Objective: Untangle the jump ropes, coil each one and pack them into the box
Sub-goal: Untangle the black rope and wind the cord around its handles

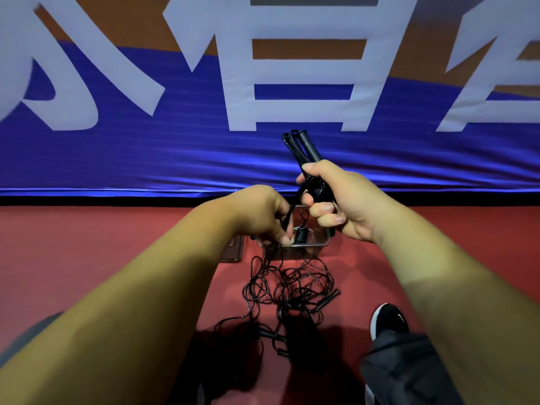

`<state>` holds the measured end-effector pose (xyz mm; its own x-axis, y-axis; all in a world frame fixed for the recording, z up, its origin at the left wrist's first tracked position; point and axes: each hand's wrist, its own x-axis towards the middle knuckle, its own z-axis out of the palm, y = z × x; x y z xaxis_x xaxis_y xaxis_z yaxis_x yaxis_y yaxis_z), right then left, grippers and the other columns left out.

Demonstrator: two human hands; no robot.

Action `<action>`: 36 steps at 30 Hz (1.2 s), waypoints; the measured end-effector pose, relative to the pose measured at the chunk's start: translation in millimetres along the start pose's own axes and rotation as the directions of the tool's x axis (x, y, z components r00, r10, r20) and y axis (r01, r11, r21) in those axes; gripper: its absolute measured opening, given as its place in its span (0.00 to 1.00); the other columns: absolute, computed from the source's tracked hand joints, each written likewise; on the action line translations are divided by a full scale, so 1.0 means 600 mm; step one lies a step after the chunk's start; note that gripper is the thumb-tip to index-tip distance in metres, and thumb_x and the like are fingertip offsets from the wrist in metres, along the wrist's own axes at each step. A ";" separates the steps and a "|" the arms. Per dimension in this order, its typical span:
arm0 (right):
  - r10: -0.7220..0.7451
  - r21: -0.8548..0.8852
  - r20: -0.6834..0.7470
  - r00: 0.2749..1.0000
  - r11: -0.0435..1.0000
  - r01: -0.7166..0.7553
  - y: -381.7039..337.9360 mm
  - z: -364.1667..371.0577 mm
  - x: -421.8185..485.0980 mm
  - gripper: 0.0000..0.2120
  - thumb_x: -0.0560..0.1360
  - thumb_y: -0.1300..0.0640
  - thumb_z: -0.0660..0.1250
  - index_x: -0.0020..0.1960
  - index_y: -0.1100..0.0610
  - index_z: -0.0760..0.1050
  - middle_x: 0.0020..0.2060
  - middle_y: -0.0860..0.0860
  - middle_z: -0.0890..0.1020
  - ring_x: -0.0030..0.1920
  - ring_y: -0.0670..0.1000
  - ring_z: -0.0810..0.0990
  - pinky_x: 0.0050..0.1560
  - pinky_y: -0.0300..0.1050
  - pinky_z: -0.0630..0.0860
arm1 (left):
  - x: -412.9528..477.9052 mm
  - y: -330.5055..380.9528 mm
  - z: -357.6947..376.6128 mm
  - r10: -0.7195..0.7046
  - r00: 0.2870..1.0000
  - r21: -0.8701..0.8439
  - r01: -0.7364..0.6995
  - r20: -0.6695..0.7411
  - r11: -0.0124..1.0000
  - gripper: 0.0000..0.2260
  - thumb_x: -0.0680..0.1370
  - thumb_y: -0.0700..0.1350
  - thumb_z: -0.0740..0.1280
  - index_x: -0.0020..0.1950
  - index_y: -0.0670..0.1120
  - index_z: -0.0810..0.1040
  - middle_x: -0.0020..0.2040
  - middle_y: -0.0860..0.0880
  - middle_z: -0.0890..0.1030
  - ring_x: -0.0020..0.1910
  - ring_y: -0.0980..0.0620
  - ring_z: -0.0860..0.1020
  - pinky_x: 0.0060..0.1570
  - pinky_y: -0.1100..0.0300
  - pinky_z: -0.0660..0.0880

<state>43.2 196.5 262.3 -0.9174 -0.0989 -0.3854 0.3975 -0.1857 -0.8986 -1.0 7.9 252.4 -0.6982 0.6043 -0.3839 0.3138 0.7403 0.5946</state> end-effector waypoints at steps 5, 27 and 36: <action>-0.020 0.084 -0.007 1.000 0.996 0.020 -0.008 -0.010 -0.006 0.13 0.82 0.47 0.68 0.51 0.56 0.70 0.36 0.54 0.76 0.28 0.47 0.61 0.23 0.38 0.51 | 0.011 0.010 0.004 -0.032 0.987 -0.075 0.020 -0.158 0.997 0.11 0.71 0.47 0.82 0.45 0.43 0.84 0.37 0.45 0.87 0.37 0.46 0.87 0.46 0.48 0.85; -0.038 0.463 -0.172 0.984 0.879 0.115 -0.018 -0.048 0.004 0.16 0.82 0.48 0.68 0.59 0.55 0.65 0.36 0.54 0.76 0.27 0.45 0.64 0.19 0.36 0.57 | 0.000 0.087 -0.032 -0.073 0.836 -0.778 -0.470 -0.544 0.418 0.08 0.78 0.33 0.73 0.51 0.40 0.76 0.43 0.42 0.80 0.46 0.41 0.87 0.49 0.54 0.84; -0.030 0.331 -0.172 0.985 0.940 0.086 -0.009 -0.027 0.004 0.10 0.83 0.51 0.67 0.56 0.55 0.68 0.36 0.55 0.76 0.27 0.47 0.64 0.21 0.37 0.57 | 0.000 0.030 -0.044 -0.213 0.926 -0.494 0.034 -0.312 0.869 0.08 0.78 0.38 0.76 0.52 0.39 0.78 0.48 0.37 0.84 0.44 0.41 0.87 0.49 0.49 0.85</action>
<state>38.3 213.1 262.9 -0.9183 0.0759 -0.3886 0.3001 -0.5068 -0.8081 -12.4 13.0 281.8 -0.9139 0.3098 -0.2622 -0.0690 0.5179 0.8527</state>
